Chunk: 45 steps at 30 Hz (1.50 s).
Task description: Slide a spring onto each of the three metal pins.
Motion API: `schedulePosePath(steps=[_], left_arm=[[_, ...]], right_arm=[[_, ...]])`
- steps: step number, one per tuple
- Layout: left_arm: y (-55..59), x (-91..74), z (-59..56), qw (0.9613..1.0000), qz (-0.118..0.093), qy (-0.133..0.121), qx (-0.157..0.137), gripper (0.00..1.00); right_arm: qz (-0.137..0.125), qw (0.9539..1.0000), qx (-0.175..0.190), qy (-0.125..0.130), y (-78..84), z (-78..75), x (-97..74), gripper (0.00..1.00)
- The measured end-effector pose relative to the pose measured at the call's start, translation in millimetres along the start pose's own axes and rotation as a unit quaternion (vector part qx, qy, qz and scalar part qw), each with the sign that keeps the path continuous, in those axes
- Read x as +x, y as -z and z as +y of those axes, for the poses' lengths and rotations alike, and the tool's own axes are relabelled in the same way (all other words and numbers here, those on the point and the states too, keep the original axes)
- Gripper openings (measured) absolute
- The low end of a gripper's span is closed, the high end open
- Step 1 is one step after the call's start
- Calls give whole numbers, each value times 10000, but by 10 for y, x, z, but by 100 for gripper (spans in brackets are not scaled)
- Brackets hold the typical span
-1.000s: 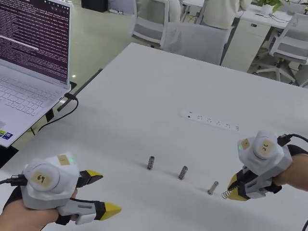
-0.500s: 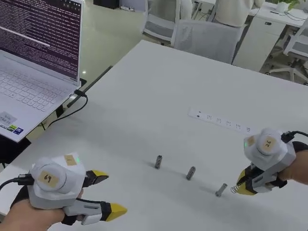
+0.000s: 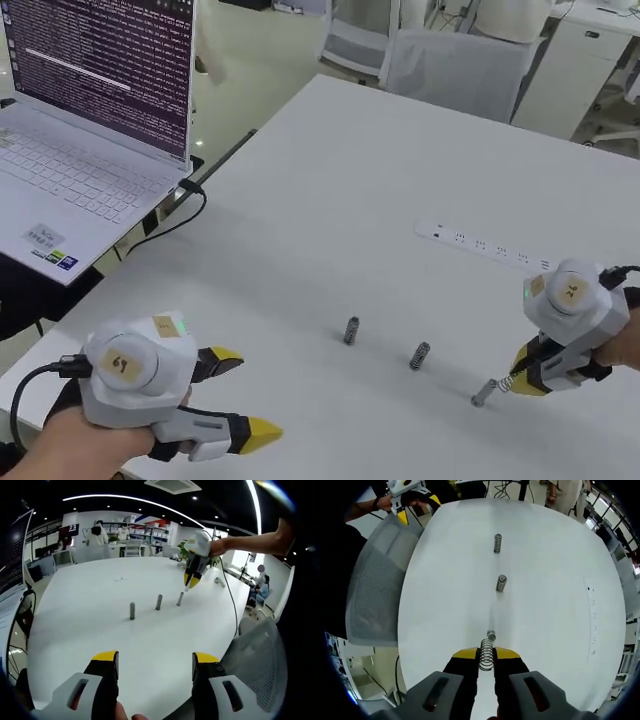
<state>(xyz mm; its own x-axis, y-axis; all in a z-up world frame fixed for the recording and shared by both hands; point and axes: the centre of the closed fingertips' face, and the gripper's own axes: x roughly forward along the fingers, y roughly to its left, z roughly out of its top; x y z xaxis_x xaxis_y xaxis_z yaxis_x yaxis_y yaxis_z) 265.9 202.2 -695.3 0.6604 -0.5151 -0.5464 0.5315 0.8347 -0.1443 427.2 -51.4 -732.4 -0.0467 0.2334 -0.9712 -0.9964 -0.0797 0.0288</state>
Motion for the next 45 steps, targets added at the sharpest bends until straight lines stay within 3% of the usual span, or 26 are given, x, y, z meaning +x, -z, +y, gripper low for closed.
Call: schedulePosePath(steps=[17,45], left_arm=[[27,-5,58,9999,27,-42,-114,54],[64,-20,105,9997,56,-82,-205,54]], right_arm=[[68,9999,-71,-46,-28,-55,92,9],[489,9977,-456,-100,-54,-53,271,9]])
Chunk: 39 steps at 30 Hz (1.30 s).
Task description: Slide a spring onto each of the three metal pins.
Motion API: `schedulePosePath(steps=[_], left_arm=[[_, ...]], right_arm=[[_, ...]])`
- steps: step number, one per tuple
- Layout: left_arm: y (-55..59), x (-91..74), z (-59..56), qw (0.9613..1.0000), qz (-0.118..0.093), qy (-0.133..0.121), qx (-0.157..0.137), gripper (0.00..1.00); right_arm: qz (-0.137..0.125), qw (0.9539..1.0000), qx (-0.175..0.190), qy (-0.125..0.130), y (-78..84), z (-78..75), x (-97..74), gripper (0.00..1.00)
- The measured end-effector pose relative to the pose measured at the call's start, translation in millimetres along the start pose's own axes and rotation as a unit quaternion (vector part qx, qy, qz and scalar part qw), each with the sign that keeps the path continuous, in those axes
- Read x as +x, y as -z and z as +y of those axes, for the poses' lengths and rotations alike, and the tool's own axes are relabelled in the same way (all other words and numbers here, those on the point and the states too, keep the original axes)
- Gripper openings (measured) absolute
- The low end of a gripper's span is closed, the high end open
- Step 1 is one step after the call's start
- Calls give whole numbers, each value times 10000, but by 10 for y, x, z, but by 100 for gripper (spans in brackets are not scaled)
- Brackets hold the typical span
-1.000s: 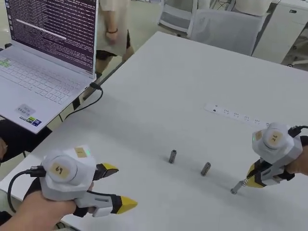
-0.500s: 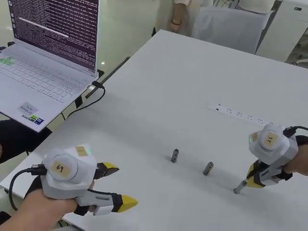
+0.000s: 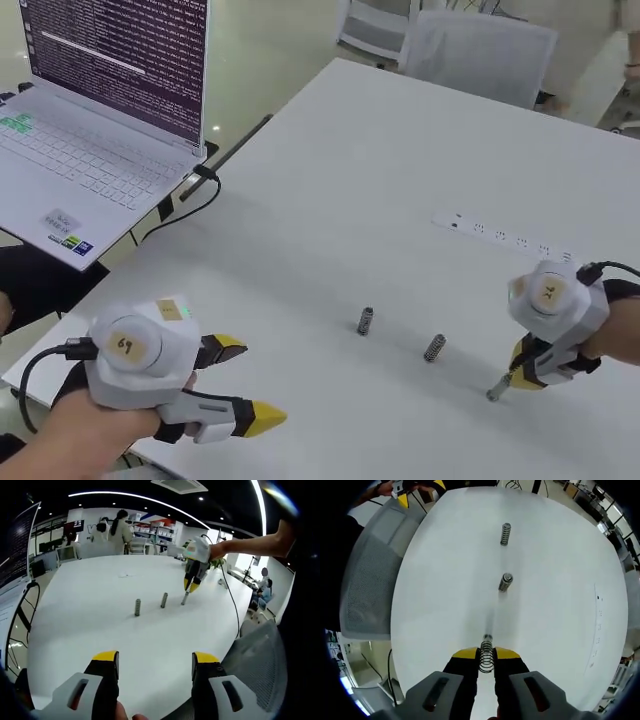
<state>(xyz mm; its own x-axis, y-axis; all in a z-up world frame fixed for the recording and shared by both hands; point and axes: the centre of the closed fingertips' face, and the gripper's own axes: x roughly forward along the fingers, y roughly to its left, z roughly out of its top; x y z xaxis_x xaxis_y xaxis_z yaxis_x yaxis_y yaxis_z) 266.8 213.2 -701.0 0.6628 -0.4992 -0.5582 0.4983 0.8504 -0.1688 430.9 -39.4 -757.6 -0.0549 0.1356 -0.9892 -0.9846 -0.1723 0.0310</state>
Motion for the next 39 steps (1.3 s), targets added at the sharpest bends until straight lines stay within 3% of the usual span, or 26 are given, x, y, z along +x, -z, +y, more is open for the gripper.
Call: schedulePosePath(steps=[10,25,39], left_arm=[[-12,-3,9,10000,-18,-4,-2,54],[-6,0,36,10000,19,-4,-10,54],[16,-9,38,10000,46,-8,-19,54]], right_arm=[[235,9996,-142,-32,3,17,111,9],[354,9993,-39,-63,45,12,314,9],[419,9989,98,182,108,-140,382,9]])
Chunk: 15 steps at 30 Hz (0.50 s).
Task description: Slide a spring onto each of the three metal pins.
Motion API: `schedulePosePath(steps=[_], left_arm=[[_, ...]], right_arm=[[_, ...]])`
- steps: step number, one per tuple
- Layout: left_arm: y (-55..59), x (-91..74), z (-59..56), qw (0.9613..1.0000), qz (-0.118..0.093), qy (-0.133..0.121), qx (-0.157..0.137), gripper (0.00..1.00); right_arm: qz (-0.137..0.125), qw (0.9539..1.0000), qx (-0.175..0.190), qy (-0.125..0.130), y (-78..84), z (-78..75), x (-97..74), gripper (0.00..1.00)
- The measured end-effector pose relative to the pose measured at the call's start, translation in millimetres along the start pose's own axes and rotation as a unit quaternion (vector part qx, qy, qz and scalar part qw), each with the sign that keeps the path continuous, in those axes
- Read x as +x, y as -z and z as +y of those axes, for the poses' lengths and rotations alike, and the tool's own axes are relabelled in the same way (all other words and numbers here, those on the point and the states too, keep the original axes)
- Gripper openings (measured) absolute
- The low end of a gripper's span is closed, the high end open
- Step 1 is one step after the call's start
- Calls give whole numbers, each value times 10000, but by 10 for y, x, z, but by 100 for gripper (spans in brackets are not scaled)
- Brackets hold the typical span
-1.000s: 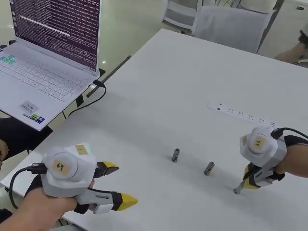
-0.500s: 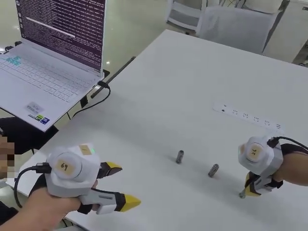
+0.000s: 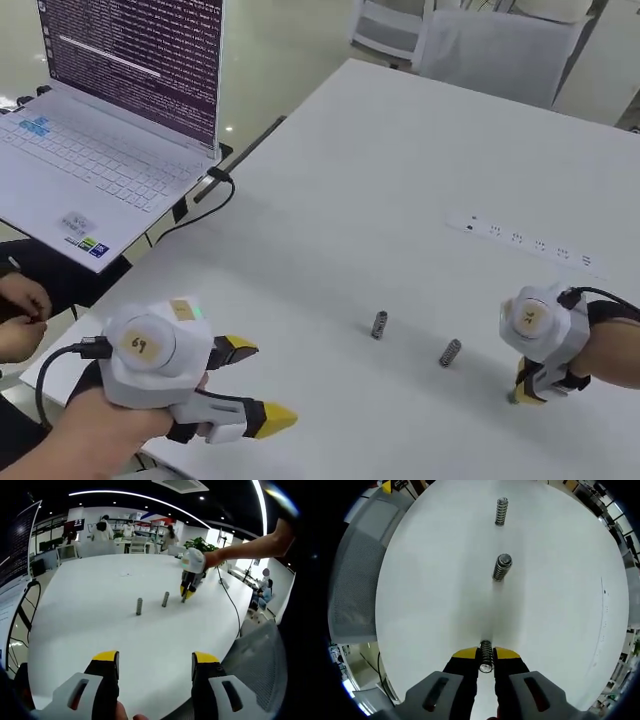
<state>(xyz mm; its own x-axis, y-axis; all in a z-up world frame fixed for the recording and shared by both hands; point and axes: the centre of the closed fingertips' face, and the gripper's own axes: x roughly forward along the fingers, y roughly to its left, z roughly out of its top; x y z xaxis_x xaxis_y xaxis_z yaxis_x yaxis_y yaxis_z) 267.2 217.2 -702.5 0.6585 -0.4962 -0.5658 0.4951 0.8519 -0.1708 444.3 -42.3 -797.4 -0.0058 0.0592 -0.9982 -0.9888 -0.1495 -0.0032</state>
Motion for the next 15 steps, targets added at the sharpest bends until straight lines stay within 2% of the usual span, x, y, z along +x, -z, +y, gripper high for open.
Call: schedulePosePath(steps=[15], left_arm=[[5,-1,4,10000,11,12,-10,54]], right_arm=[[34,10000,13,27,15,-30,-34,13]])
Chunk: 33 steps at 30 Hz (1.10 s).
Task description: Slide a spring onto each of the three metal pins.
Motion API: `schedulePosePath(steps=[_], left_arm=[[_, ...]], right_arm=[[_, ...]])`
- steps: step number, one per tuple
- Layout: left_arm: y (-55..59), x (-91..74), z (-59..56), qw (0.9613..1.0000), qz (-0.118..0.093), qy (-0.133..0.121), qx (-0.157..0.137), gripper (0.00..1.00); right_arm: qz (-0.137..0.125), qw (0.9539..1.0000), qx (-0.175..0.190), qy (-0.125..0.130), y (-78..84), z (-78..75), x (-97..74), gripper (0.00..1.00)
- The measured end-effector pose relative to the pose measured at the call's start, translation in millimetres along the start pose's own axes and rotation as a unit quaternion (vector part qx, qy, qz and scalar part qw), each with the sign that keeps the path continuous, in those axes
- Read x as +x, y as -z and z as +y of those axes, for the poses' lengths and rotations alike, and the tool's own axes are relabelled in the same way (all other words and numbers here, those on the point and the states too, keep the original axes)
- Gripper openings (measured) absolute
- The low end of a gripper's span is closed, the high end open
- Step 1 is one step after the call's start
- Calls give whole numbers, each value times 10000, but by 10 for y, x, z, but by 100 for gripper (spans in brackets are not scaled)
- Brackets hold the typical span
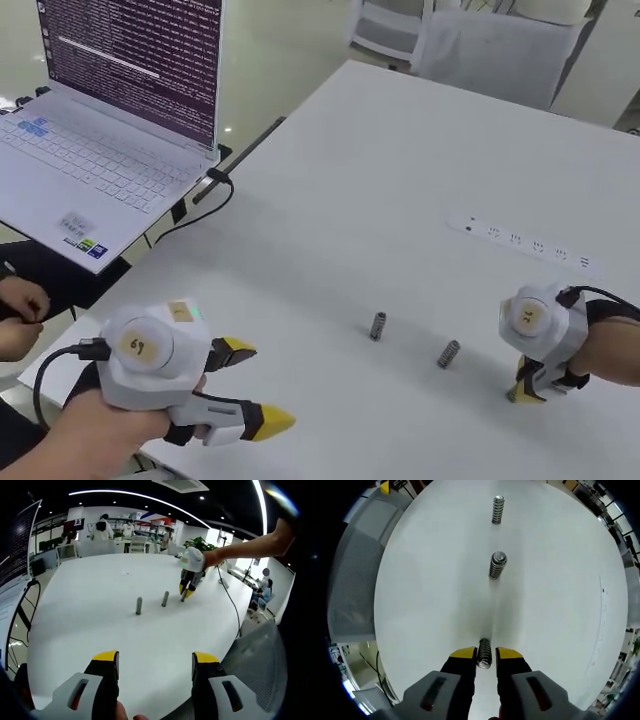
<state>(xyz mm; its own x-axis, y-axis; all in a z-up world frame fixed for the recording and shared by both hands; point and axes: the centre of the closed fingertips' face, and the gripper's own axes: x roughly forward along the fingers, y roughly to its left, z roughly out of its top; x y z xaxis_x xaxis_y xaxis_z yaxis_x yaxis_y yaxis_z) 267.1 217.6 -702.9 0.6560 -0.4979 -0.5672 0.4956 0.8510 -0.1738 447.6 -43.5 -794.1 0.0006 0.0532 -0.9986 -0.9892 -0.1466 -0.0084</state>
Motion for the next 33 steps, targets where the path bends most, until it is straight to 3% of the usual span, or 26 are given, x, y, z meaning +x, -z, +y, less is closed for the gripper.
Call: schedulePosePath(steps=[7,20,33], left_arm=[[-34,16,-15,10000,-25,23,23,54],[-91,25,-25,9999,-61,56,89,55],[-137,25,-59,9997,-88,132,183,56]], right_arm=[[-22,10000,64,2,46,-8,-58,20],[-201,9991,284,239,81,-55,-229,28],[-459,9942,809,538,224,-39,-413,33]])
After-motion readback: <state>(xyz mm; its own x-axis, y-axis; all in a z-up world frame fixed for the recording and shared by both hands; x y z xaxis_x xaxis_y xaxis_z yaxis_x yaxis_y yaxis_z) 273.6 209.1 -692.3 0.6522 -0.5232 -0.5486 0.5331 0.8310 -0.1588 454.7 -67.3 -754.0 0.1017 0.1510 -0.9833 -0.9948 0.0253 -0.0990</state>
